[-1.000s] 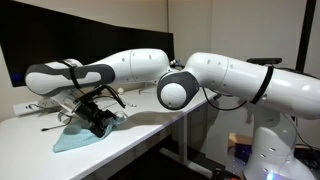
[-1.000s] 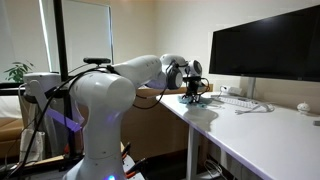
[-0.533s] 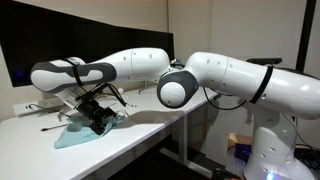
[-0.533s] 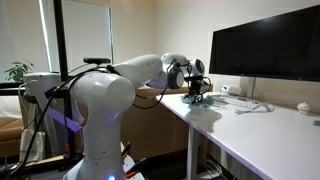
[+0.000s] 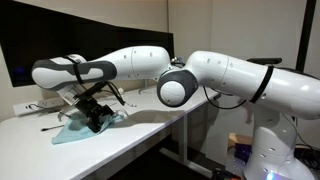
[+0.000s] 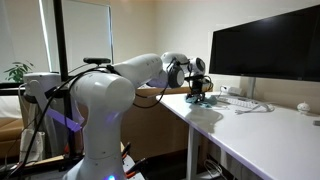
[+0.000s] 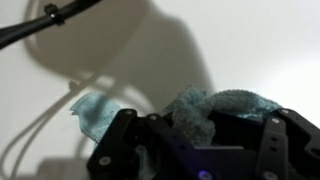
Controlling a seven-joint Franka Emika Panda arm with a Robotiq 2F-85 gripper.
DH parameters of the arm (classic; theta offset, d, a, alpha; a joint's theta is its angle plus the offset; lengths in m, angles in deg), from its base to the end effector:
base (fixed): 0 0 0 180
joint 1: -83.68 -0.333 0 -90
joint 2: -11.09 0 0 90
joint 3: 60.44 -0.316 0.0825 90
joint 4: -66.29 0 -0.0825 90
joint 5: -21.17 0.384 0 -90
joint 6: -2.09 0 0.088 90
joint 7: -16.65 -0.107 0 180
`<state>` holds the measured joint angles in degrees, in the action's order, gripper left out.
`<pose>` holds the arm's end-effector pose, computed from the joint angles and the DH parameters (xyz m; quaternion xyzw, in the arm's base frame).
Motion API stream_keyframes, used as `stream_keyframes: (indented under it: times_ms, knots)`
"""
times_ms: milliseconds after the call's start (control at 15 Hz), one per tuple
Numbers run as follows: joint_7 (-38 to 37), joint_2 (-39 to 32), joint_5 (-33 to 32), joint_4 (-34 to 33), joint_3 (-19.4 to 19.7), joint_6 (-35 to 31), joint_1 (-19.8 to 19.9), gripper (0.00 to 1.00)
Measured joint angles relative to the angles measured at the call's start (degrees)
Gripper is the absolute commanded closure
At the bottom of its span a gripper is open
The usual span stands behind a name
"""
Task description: Wipe the desk with the white towel
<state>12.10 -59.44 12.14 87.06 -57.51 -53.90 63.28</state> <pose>0.6879 0.2179 0.2992 0.9437 0.0935 -0.2745 0.1589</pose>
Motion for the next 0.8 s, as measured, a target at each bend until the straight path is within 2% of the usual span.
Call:
stream_keyframes:
  times_ms: [67, 733, 800]
  knots:
    - [-0.6, 0.1, 0.0, 0.0, 0.2, -0.3, 0.0, 0.68]
    - [-4.4, -0.1, -0.8, 0.3, 2.7, -2.6, -0.6, 0.05]
    - [-4.7, -0.1, -0.8, 0.4, 2.9, -3.0, -0.7, 0.02]
